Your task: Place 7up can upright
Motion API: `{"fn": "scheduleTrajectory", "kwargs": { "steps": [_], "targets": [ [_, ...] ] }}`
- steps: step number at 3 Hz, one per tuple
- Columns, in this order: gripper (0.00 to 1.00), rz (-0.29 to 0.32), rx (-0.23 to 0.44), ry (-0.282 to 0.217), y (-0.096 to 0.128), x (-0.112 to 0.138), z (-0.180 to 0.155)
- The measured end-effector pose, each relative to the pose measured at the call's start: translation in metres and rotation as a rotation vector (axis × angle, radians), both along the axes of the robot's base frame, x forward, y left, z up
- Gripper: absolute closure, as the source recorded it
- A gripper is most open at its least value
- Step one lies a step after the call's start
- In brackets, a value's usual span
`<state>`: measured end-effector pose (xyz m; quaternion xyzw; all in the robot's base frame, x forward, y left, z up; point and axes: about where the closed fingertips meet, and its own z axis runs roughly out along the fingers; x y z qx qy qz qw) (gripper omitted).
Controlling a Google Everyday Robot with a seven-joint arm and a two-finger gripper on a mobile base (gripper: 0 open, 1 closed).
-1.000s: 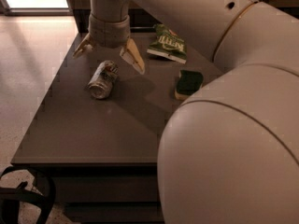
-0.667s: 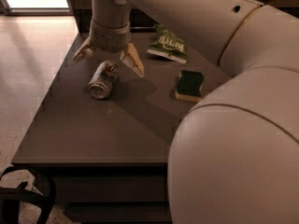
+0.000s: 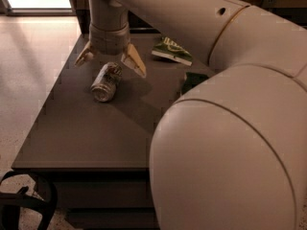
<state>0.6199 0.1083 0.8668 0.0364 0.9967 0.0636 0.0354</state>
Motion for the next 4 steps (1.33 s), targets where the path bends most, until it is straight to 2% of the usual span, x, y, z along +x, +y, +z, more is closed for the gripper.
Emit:
{"fn": "scheduleTrajectory", "kwargs": {
  "steps": [2,4],
  "targets": [
    [0.00,-0.002,-0.021,0.015,0.011,0.016,-0.006],
    [0.02,-0.029,-0.008,0.053,0.009,0.003,-0.020]
  ]
}}
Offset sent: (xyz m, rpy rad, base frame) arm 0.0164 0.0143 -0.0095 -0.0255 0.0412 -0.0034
